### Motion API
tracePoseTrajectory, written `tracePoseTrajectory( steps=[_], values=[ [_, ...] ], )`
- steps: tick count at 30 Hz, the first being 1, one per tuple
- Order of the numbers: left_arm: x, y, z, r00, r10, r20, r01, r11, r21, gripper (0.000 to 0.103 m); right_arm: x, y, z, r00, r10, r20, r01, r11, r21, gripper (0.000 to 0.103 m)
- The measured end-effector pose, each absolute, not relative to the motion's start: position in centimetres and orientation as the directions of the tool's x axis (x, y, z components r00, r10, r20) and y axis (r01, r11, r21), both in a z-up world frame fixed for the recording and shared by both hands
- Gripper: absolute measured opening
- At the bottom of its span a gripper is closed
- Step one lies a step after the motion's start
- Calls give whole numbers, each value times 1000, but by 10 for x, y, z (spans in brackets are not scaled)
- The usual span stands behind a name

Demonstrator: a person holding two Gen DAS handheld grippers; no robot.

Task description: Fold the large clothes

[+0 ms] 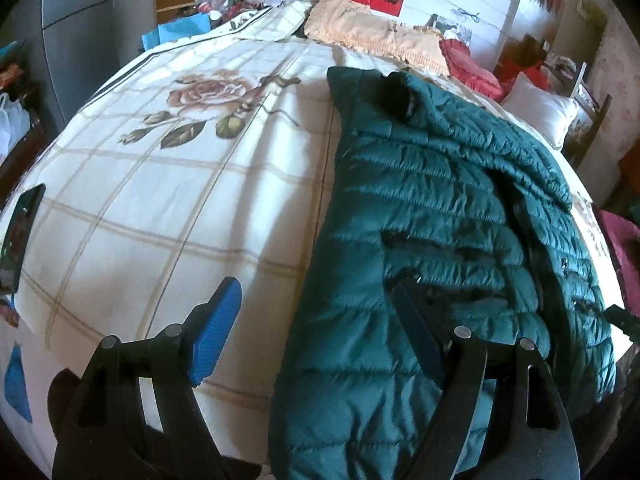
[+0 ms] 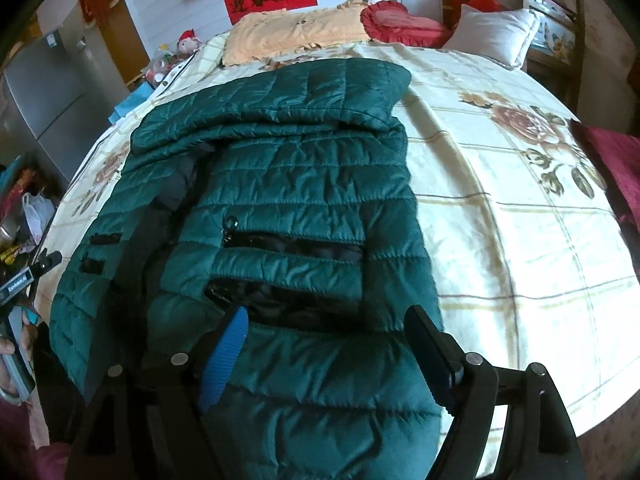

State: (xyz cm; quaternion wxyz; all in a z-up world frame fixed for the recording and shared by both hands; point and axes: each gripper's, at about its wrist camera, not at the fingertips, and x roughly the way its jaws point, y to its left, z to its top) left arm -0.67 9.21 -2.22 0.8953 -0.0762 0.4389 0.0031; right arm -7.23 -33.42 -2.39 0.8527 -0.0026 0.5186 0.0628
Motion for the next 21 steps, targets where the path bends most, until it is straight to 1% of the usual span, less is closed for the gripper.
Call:
tracePoseTrajectory(
  steps=[11,17,21],
  values=[
    [-20,93,-32,580,-81,-810,-59,988,-141,79,-90,-363,-22,438,82,-895,-55,996,64,80],
    [-27,101,-39,537,-122,-835,-57,982,-180,79,-97,-380,-26,410,87,-908,-26,996,83,80],
    [-32,110,-46,501,-165,-849,-70,971,-229,79,-101,-387,-30,393,111,-913,-14,993,115,80]
  ],
)
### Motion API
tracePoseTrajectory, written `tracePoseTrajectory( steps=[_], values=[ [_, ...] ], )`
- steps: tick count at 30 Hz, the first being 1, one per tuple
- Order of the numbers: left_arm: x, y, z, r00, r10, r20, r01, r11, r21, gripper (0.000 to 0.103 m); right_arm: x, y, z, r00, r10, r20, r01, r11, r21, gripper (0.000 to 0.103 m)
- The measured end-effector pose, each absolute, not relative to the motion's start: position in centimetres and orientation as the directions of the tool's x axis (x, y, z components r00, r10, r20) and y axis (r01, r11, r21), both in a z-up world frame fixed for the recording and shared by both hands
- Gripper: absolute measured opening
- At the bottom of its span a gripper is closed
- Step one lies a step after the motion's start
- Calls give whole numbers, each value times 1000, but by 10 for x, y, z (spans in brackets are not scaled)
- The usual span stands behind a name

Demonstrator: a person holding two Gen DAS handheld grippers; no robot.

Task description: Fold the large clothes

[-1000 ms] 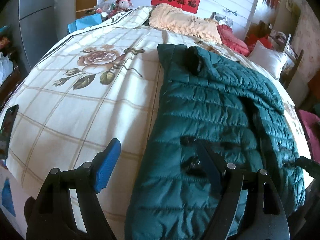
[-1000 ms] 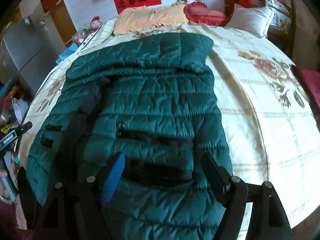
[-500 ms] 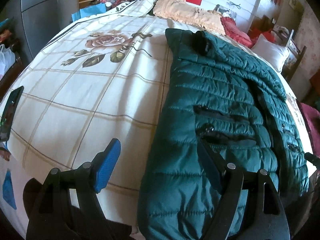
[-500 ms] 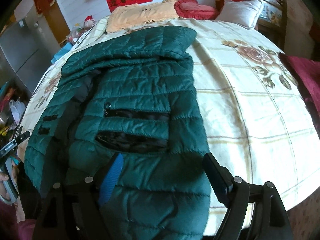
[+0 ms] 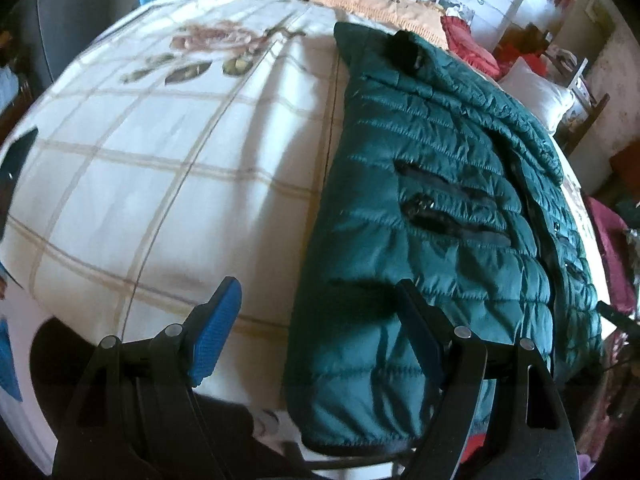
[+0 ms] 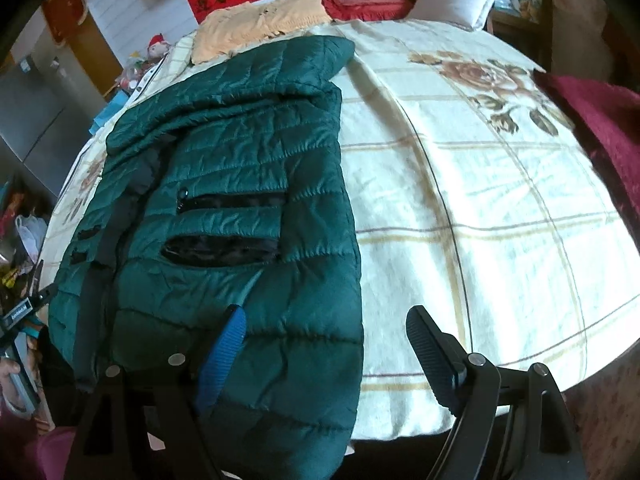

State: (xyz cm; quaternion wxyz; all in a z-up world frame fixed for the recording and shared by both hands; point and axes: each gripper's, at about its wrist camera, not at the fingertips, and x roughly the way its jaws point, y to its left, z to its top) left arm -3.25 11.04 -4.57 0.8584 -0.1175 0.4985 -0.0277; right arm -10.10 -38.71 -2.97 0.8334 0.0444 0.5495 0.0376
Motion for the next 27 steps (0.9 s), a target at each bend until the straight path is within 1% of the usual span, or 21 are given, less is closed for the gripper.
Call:
tracePoseTrajectory(
  steps=[6,14,16,20,23,27],
  values=[
    [-42,112,-52,472,-195,-860,-62,966,-253,79,-104,-390,-37,353,140,-925,-25,990,141,80],
    [-44,103,-56,451,-262,-853,-23,952,-305,79,-109,-396,-47,302,273,-913,-8,959,284,80],
    [-42,99,-55,444,-277,-852,-4,950,-311,79,-110,-396,-49,303,293,-907,-5,952,306,82],
    [-40,94,-55,439,-273,-856,9,954,-300,79,-110,-392,-50,289,315,-904,-29,947,320,82],
    [-41,94,-55,441,-273,-855,14,955,-298,79,-112,-382,-52,249,385,-889,-69,922,381,82],
    [-41,91,-55,442,-257,-859,21,961,-276,79,-116,-370,-51,245,361,-900,-132,932,338,84]
  ],
)
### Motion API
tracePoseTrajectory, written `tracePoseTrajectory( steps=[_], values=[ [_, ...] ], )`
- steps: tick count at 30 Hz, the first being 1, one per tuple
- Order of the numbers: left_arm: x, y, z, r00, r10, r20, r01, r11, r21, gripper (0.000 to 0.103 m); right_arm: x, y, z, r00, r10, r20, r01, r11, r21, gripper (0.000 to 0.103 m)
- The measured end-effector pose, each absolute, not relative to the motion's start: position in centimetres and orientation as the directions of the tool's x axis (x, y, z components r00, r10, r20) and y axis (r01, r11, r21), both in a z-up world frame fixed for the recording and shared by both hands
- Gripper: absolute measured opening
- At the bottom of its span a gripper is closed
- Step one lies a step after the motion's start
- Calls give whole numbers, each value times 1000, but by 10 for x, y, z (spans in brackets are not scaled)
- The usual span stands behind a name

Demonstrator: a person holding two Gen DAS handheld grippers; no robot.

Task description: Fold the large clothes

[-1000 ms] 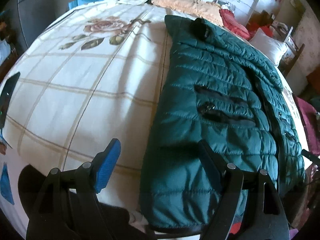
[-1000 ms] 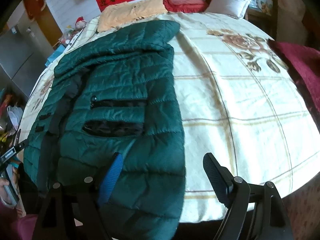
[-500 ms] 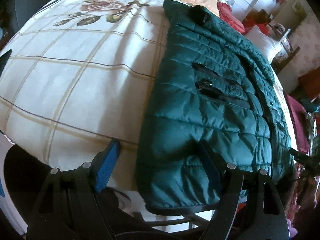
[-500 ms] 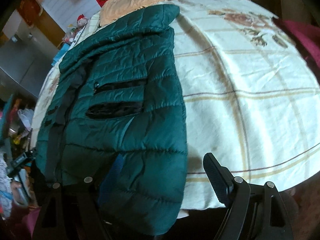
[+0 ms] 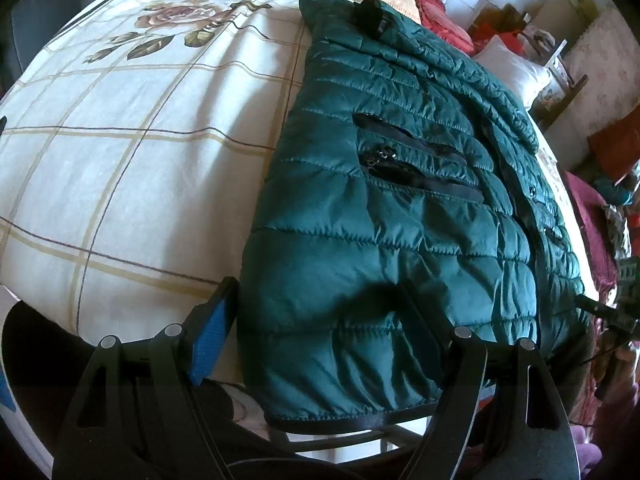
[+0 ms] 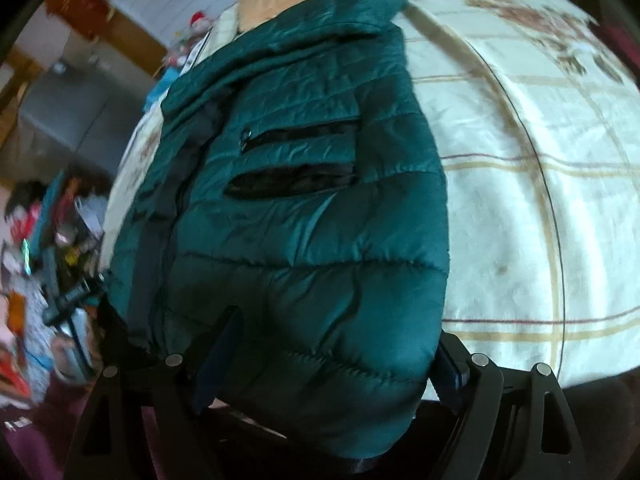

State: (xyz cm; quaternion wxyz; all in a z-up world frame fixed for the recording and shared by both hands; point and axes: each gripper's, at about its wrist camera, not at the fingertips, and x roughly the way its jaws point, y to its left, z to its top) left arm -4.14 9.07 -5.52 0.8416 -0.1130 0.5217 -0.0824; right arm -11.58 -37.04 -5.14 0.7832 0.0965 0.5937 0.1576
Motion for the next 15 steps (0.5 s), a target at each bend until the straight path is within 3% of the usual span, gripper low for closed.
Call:
tracePoseTrajectory(
  steps=[6,8,10,15],
  values=[
    [-43,87,-56,454,-241,-858,31,966,-255,80,-116,-371,-53,267,377,-887,-132,926,354,84],
    [-43,86,-57,457,-238,-857,34,968,-250,80,-118,-369,-52,266,364,-893,-149,931,335,75],
    [-44,87,-57,456,-238,-858,34,967,-251,80,-118,-368,-50,258,365,-895,-163,929,332,53],
    [-44,85,-56,451,-240,-860,37,967,-250,80,-116,-369,-50,252,381,-889,-177,922,345,48]
  ],
)
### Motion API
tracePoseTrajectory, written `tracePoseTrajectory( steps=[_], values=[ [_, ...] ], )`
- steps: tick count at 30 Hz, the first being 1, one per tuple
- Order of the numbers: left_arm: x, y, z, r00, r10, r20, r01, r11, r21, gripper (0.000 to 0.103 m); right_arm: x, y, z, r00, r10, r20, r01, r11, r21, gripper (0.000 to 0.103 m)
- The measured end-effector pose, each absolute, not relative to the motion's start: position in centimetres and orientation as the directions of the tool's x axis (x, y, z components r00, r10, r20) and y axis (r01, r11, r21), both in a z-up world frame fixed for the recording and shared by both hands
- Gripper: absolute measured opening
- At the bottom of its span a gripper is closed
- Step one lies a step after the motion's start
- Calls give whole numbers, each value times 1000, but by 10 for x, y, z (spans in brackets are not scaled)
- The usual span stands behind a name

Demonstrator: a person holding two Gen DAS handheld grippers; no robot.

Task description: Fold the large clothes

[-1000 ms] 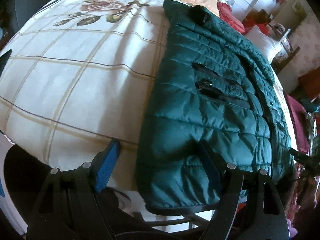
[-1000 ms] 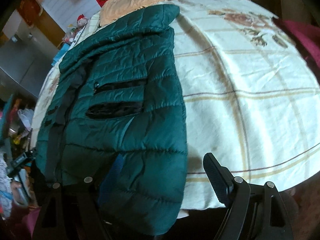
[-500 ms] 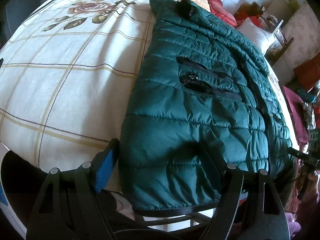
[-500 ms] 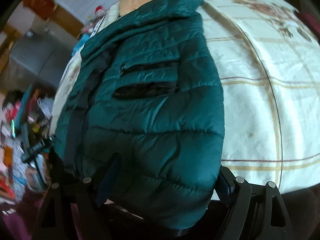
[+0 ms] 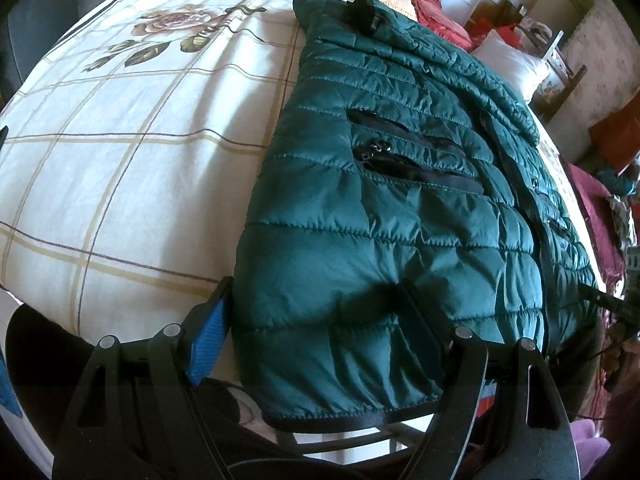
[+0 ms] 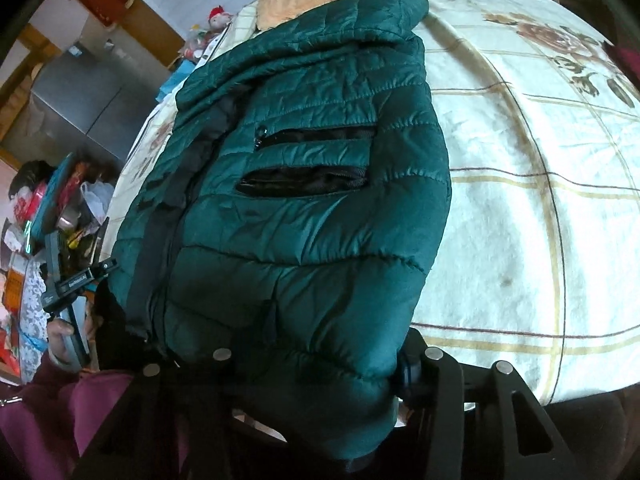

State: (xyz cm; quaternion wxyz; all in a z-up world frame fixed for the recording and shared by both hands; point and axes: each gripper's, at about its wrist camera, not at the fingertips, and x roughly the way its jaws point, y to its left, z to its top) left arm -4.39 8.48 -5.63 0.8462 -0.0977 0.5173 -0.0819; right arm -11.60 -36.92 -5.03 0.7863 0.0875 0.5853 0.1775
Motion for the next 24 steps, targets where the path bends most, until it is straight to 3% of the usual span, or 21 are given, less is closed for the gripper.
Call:
tracePoseTrajectory(
  steps=[3,6,9,11,12,14,15,17,19,24],
  values=[
    [-45,84,-56,454,-238,-859,43,968,-246,80,-114,-368,-53,256,395,-882,-178,916,359,51],
    [-45,82,-57,457,-241,-856,52,968,-245,82,-113,-369,-58,278,457,-845,-149,889,432,69],
    [-46,81,-57,455,-238,-858,64,970,-236,83,-114,-361,-56,285,428,-858,-179,903,391,68],
    [-45,79,-57,447,-240,-862,77,970,-230,82,-115,-357,-56,281,409,-868,-194,910,366,57],
    [-46,79,-56,449,-240,-861,80,970,-229,78,-115,-355,-54,281,398,-873,-205,914,351,49],
    [-48,79,-55,463,-249,-851,80,968,-240,49,-116,-355,-52,287,391,-875,-217,916,338,36],
    [-49,79,-53,474,-252,-844,84,967,-242,46,-116,-356,-48,298,396,-868,-216,914,343,31],
    [-51,76,-48,492,-239,-837,98,971,-220,27,-115,-358,-42,317,405,-857,-221,911,348,25],
    [-51,76,-37,518,-241,-821,111,970,-215,17,-114,-357,-33,335,415,-846,-235,906,352,22],
    [-39,87,-1,568,-316,-760,133,946,-294,15,-98,-358,10,415,487,-769,-277,872,403,21]
  ],
)
